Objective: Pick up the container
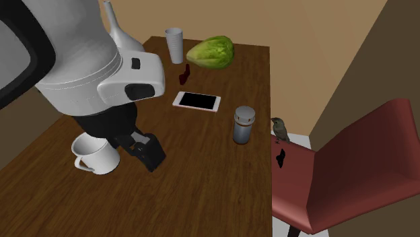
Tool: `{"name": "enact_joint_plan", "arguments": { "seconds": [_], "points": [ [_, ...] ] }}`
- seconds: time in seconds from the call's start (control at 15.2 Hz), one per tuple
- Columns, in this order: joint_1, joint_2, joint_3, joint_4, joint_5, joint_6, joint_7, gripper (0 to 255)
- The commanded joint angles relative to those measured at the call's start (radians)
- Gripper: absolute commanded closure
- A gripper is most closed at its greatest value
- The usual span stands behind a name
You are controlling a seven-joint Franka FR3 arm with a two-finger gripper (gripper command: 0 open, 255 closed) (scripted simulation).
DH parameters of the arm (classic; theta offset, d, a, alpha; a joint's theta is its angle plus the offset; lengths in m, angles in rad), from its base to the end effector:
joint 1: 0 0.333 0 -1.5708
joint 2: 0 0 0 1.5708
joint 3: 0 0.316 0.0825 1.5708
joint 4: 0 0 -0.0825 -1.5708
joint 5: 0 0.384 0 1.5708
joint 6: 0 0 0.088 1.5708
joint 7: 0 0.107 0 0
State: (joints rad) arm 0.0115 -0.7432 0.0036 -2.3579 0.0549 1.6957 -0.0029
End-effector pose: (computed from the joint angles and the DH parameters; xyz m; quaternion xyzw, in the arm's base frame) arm 0.3304 0.0105 0.5877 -0.9988 -0.0063 -0.0403 0.0264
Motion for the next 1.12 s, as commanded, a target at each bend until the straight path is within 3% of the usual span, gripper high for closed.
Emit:
{"name": "enact_joint_plan", "arguments": {
  "seconds": [0.0,0.53,1.06],
  "points": [
    [0.000,0.000,0.000,0.000,0.000,0.000,0.000,0],
    [-0.034,0.303,-0.030,0.173,-0.017,0.133,0.009,0],
    [-0.063,0.605,-0.064,0.419,-0.017,0.190,0.018,0]
  ]
}}
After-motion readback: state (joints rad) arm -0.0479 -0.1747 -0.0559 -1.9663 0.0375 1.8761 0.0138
